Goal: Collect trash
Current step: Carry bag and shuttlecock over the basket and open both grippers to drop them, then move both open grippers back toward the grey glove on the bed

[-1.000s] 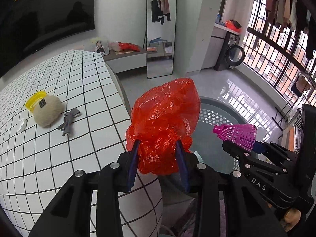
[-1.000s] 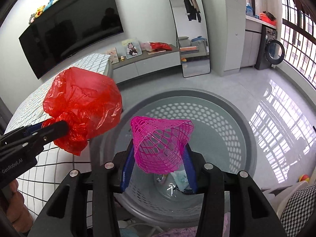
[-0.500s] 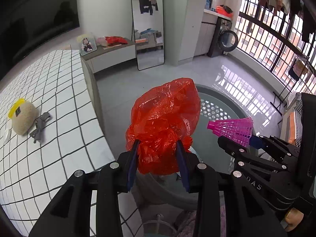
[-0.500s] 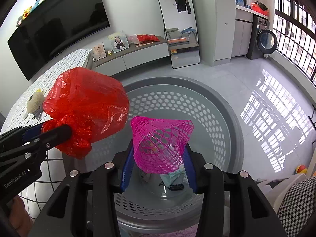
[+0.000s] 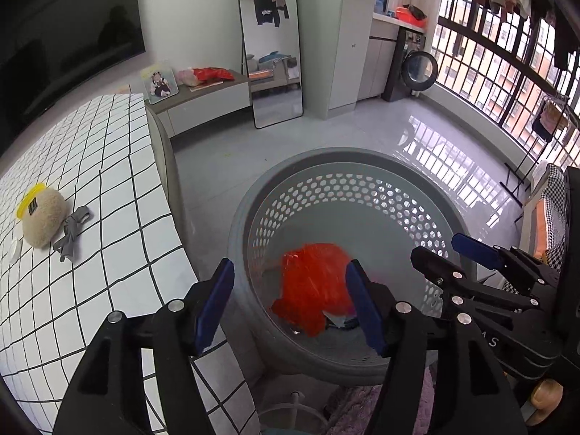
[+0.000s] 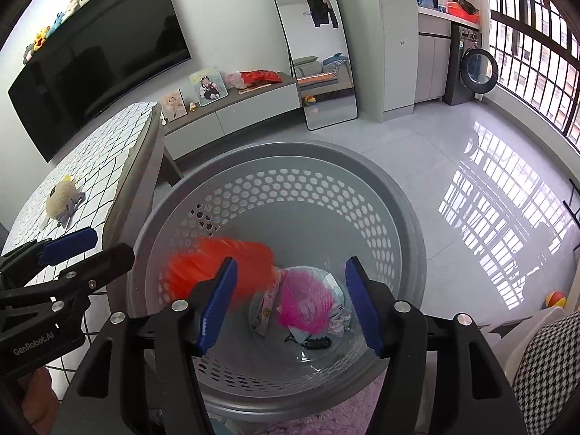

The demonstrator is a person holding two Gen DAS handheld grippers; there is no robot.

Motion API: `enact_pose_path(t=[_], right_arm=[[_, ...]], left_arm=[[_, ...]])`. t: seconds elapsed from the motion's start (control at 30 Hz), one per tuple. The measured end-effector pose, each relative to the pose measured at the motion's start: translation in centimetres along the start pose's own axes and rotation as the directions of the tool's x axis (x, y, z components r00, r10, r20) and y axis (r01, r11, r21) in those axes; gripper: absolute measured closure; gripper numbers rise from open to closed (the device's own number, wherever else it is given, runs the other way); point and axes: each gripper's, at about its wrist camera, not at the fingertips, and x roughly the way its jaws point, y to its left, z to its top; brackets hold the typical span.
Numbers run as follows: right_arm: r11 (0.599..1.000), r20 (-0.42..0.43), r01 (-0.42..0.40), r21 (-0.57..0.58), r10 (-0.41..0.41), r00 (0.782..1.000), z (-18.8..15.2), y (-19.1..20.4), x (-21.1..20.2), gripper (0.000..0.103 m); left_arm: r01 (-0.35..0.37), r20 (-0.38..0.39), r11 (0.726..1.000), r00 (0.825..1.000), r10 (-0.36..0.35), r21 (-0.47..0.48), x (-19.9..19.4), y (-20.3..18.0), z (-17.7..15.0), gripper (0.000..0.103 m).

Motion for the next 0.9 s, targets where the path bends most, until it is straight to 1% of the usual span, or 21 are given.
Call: enact_pose_path(t=[0.4, 0.47, 0.57, 0.7, 0.77, 0.9], right_arm=[[1.0, 0.03, 0.0, 0.014, -0.001, 1.0, -0.9, 0.2, -1.1, 0.035], [1.0, 0.042, 0.0, 0.012, 0.0, 0.999, -1.1, 0.3, -1.4, 0.032], [1.0, 0.052, -0.001, 0.006, 0.0, 0.999, -1.2, 0.8, -1.6, 0.031], [1.0, 0.063, 0.002, -0.001, -0.002, 0.998, -1.4, 1.4, -2.0, 0.029], [1.0, 0.075, 0.002, -0.002, -0.002, 0.997, -1.6, 1.8, -2.2, 0.026], [1.0, 0.083, -0.014, -0.005, 0.014, 0.996, -1.8, 2.4, -2.6, 0.026]], left_arm=[[-0.046, 0.035, 0.999, 0.998, 0.047, -0.014, -1.1, 0.3, -0.6, 0.025], [-0.055, 0.042, 0.998, 0.998, 0.056, -0.019, -1.3, 0.4, -0.7, 0.02], [-0.064, 0.052, 0.998, 0.996, 0.066, -0.029, -1.7, 0.6, -0.8, 0.015], [-0.086, 0.067, 0.995, 0.994, 0.089, -0.042, -2.3, 1.1, -1.1, 0.011], [-0.106, 0.076, 0.993, 0.991, 0.109, -0.045, -2.7, 1.4, -1.2, 0.009], [-0.129, 0.095, 0.99, 0.986, 0.134, -0.057, -3.5, 2.3, -1.5, 0.008]])
